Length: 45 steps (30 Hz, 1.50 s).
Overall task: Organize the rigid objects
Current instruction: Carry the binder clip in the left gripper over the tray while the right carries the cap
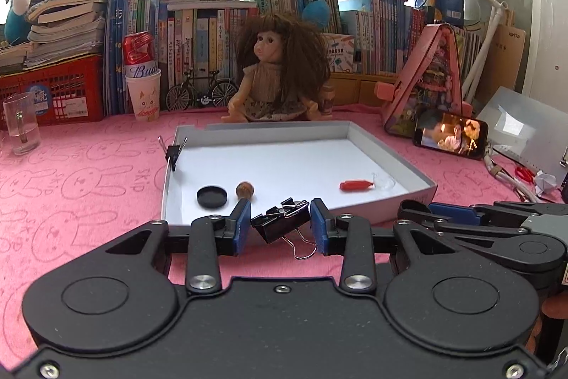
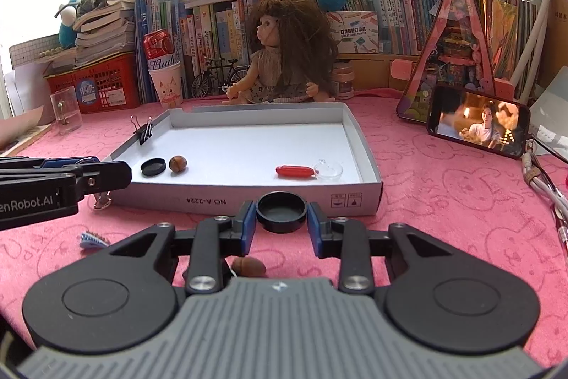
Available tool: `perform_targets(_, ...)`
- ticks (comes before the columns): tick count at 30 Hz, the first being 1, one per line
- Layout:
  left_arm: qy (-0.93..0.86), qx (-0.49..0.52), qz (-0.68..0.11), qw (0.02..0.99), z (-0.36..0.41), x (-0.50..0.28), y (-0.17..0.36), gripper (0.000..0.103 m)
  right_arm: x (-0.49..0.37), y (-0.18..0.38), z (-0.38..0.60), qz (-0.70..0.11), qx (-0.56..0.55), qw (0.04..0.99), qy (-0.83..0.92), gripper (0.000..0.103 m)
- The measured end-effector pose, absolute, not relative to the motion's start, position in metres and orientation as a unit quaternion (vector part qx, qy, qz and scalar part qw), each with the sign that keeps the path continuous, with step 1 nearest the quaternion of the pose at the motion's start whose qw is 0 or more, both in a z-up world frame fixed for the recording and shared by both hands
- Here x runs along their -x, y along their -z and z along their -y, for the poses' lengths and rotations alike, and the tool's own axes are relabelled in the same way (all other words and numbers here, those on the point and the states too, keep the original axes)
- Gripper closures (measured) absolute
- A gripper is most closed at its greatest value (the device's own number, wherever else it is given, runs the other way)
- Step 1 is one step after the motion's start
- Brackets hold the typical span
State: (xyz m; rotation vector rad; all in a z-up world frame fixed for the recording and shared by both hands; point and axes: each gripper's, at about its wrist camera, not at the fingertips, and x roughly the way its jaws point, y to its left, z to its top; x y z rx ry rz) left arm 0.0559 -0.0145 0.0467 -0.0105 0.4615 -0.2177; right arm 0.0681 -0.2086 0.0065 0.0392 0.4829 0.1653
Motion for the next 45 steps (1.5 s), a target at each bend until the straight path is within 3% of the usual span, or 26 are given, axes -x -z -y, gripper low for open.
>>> perform_targets(15, 0.139, 0.033, -0.224, 0.964, 0.016, -0.120, -0.047, 0.069, -0.111, -0.012, 0.202, -0.243, -0.039, 0.964, -0.097, 0.067)
perform_targets(45, 0.118, 0.014, -0.315, 0.942, 0.025, -0.202, -0.006, 0.069, -0.178, 0.011, 0.190, -0.308, -0.034, 0.945, -0.107, 0.067)
